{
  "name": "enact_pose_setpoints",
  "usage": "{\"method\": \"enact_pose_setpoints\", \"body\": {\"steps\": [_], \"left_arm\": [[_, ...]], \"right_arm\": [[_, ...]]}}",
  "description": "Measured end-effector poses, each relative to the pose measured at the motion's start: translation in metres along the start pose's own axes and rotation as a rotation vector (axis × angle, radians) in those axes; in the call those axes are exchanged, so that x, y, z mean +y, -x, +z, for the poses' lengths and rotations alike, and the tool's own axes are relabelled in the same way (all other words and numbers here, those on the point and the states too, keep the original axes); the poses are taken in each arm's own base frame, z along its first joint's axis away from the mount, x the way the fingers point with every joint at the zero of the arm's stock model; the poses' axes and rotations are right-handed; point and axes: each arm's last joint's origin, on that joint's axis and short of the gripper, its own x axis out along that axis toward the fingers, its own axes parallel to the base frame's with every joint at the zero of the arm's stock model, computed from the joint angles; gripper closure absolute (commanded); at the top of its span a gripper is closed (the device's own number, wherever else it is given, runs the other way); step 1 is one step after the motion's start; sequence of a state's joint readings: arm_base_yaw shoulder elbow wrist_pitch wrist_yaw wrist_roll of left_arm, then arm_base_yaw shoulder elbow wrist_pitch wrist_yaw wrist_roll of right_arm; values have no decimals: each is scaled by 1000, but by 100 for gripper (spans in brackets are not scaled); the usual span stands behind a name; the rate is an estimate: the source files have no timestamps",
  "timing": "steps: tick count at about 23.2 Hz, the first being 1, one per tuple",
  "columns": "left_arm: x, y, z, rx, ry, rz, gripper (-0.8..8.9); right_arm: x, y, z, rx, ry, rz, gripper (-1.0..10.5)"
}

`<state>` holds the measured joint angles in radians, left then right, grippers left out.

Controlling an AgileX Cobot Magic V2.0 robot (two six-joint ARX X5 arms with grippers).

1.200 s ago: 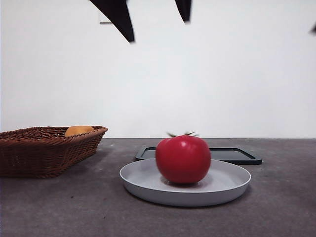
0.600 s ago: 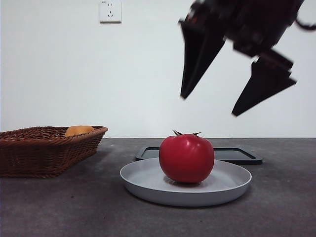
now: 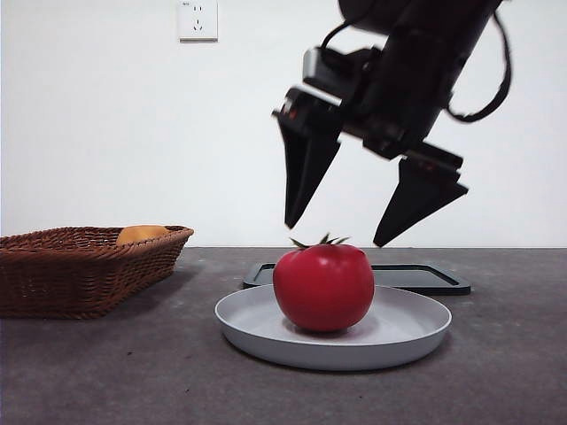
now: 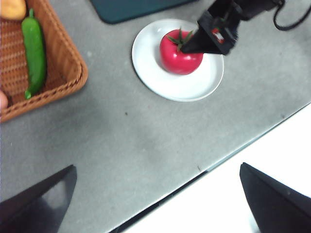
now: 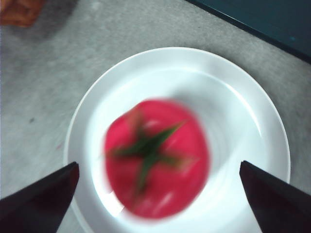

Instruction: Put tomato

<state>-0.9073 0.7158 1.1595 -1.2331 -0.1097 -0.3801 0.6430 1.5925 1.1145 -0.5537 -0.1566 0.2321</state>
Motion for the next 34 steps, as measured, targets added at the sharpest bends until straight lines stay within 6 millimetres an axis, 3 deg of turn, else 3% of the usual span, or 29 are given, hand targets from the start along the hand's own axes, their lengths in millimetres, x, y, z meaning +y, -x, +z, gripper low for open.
{"method": "enact_pose_setpoints", "body": {"steps": [9,18,22,24,28,31,34], "left_arm": [[0,-1,-1,16,-1,6,221],[0,-1,-1,15,-2,6,221],[0,-1,-1,15,-7,6,220],[0,-1,-1,15,-22,6,221],[0,-1,-1,15,-33,6,221],[0,-1,-1,13,-43,5,221],[0,-1,0,11,-44,4,221]], "right_arm": [[-2,-37,-3,83,-2,13,244],[-2,-38,-3,83,-13,11,759],[-2,-37,-1,91,-24,8,789],[-2,-30,10,75,-31,6,789],[-5,-1,50,-60,-45,15,789],[-20,21,83,-163,-61,-2,789],[-41,20,118,-182,-79,-36,789]]}}
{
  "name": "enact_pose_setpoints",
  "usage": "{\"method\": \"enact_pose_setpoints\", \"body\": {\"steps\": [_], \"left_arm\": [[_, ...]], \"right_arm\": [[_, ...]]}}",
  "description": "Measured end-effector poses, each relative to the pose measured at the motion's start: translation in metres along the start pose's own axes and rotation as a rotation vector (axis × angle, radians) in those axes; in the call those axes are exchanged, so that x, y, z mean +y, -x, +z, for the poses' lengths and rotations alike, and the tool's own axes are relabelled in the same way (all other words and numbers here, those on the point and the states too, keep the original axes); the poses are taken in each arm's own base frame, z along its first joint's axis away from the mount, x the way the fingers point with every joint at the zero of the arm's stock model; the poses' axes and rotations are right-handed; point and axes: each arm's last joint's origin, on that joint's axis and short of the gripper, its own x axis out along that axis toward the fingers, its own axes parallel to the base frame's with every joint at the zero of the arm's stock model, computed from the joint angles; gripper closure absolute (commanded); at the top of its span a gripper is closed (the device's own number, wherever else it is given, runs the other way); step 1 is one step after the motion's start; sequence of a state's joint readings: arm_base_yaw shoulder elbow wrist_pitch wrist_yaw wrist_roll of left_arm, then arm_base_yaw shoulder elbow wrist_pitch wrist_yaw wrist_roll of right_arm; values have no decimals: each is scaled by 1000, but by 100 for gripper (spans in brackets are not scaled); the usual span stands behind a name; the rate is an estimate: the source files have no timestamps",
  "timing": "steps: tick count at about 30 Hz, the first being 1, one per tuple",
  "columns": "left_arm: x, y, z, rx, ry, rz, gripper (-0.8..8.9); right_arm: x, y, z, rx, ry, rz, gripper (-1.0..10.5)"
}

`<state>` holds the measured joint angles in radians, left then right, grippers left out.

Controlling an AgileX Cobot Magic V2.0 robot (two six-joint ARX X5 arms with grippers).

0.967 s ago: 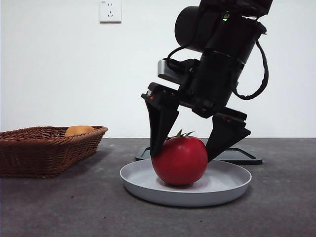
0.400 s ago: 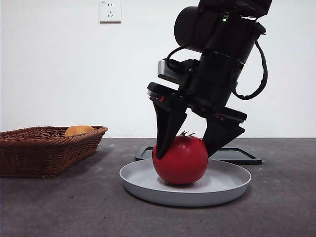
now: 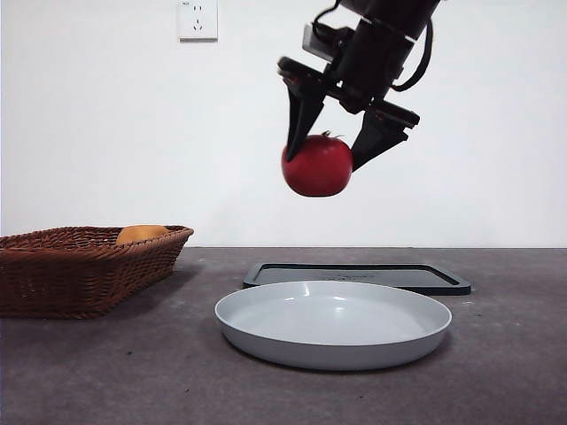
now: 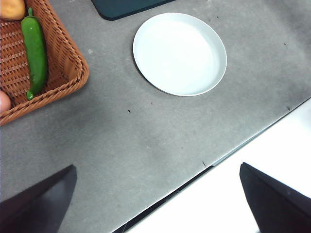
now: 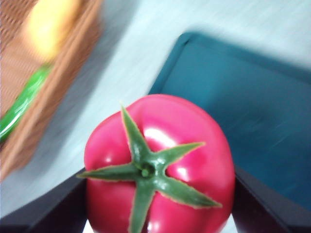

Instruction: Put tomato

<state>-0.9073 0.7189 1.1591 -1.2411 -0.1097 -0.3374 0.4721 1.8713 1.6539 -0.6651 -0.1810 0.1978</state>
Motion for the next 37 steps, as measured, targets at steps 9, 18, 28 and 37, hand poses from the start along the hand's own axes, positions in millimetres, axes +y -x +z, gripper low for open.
{"method": "enact_pose_setpoints", "body": {"steps": [9,18,28,37], "left_arm": [[0,0,0,-2,-6,-1,221],[0,0,0,-3,-6,-1,221],[0,0,0,-2,-6,-1,221],[0,0,0,-2,-6,-1,221]], "right_arm": [[-55,-57,21,50,-74,-72,789],[-69,-79,14,82,-90,-84,788],[-71,-89,8,122,-94,-88,787],[-71,-91,6,136,-97,-89,644]]}}
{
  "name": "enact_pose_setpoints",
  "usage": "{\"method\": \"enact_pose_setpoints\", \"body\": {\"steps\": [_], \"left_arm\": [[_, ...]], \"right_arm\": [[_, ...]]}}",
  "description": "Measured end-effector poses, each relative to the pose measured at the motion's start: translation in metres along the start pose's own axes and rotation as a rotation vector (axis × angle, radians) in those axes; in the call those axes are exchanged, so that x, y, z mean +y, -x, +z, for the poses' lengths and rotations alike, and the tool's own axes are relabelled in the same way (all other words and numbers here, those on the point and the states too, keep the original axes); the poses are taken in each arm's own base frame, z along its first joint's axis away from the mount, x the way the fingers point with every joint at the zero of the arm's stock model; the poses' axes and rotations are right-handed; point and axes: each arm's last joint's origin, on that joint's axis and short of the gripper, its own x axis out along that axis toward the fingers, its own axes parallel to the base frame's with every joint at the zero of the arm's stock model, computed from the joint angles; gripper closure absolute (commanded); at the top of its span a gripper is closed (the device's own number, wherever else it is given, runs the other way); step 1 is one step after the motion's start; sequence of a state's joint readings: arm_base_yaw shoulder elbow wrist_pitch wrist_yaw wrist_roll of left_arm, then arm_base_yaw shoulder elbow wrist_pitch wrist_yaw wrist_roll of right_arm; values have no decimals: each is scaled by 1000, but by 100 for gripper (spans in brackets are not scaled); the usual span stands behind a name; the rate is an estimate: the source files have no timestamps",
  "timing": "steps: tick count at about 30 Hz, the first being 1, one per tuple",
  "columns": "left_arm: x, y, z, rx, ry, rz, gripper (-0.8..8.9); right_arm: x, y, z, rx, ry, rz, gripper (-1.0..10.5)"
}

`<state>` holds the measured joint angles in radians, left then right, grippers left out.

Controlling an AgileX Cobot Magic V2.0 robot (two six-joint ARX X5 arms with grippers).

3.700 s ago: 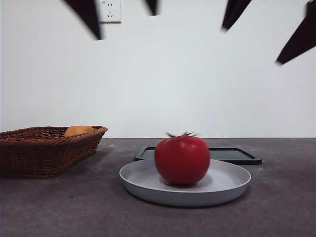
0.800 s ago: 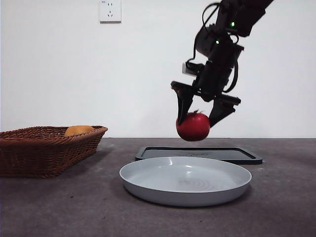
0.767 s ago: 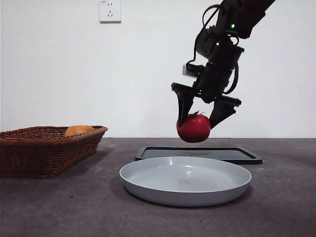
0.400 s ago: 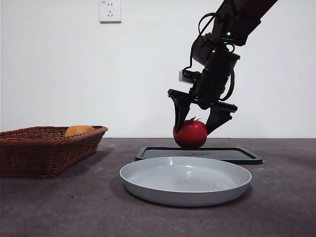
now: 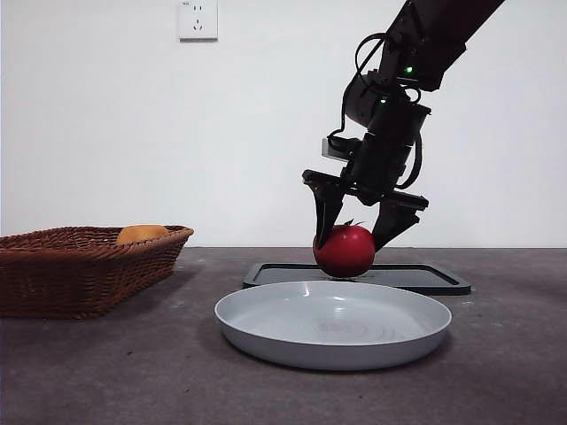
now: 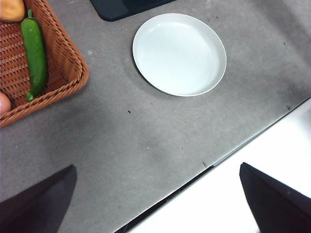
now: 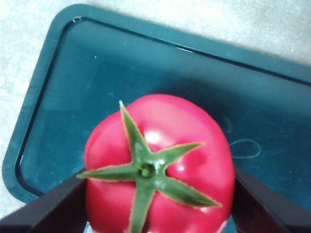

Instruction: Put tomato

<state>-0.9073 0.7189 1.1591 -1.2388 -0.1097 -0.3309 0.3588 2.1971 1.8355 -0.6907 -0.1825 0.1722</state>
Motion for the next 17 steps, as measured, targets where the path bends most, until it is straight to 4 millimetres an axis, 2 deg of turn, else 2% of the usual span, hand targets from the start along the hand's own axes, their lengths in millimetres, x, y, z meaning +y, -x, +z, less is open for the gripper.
{"method": "enact_pose_setpoints", "body": {"steps": [7,13,17], "left_arm": [[0,0,0,0,0,0,221],[0,0,0,0,0,0,221],[0,0,0,0,0,0,221]], "right_arm": [[0,0,0,-1,0,-1,332],[-1,2,1,-4,-2,-1,297],[2,22,4,-26,-1,1,297]]}}
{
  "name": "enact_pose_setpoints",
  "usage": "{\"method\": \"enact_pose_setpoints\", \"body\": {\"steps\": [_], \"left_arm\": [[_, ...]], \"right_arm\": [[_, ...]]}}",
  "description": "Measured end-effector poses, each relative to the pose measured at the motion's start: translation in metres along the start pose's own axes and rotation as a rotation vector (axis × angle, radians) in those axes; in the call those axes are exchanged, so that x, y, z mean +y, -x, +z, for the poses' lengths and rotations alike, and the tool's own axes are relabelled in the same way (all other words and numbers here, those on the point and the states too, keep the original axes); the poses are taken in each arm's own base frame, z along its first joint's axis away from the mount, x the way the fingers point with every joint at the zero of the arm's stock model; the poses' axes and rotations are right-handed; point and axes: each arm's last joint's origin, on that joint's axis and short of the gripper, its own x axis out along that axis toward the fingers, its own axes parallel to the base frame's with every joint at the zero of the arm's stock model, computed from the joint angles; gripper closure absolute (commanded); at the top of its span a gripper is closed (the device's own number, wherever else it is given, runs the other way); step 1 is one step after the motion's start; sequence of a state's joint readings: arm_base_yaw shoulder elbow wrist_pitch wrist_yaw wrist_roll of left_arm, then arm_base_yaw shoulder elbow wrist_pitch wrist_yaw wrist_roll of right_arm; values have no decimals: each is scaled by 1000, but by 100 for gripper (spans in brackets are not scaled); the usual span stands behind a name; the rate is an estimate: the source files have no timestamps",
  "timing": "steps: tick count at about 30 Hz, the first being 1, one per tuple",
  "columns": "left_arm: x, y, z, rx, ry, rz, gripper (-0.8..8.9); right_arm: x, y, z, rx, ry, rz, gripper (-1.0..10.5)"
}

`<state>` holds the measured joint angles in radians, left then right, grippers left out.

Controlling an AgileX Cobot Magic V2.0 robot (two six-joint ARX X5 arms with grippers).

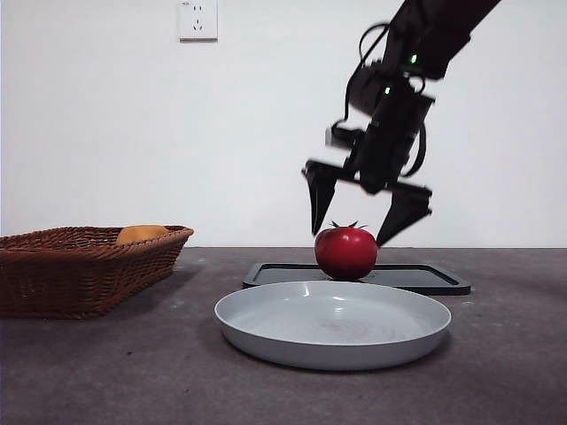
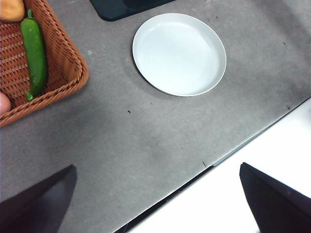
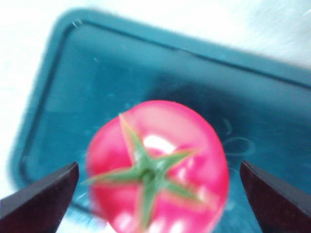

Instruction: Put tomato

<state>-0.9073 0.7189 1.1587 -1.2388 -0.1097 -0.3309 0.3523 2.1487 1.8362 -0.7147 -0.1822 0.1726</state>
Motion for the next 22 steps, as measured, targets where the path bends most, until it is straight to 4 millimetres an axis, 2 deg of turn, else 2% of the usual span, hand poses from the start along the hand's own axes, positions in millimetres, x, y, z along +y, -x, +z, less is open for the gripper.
{"method": "enact_pose_setpoints", "body": {"steps": [7,14,16,19,22], "left_arm": [[0,0,0,0,0,0,221],[0,0,0,0,0,0,221],[0,0,0,0,0,0,221],[0,0,0,0,-1,0,221],[0,0,0,0,-4,0,221]], "right_arm": [[16,82,3,-66,27,8,298],[22,144,-19,6,41,-76,298],[25,161,-27,9,48,-74,299],[35,186,-50,-9,75,-64,299],[46,203,-86,-18,120,-55,299]]}}
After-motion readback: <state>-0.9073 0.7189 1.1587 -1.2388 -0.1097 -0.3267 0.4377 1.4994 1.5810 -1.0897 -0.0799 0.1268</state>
